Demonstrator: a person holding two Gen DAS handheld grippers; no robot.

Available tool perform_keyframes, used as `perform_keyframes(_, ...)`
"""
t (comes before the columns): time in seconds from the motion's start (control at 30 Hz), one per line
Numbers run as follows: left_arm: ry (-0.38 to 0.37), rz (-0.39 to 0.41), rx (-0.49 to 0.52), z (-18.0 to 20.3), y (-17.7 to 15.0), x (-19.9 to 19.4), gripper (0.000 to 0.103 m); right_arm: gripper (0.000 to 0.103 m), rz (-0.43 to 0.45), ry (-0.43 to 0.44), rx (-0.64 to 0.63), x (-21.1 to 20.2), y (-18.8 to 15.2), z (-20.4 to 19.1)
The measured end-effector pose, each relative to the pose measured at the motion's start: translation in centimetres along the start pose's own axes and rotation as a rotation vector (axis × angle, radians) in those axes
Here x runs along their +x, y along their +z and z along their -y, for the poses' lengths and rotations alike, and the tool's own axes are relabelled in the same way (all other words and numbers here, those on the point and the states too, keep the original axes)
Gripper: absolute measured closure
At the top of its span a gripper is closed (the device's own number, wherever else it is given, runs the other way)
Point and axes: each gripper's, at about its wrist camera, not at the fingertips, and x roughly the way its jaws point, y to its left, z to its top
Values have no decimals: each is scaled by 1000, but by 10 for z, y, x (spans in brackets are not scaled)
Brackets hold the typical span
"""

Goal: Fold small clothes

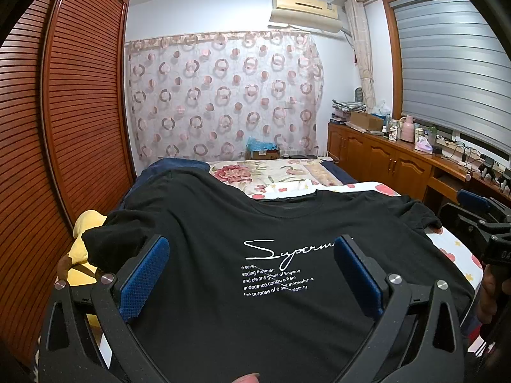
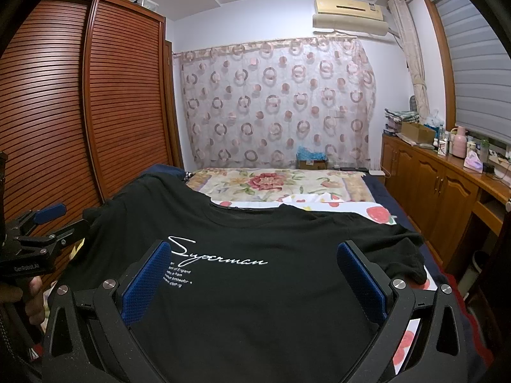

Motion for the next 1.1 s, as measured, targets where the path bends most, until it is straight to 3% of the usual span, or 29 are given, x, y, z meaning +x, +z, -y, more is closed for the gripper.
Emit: perform_keyframes(1.1,0,1,1,1,0,0,0,0,3,2,0,0,0,-2)
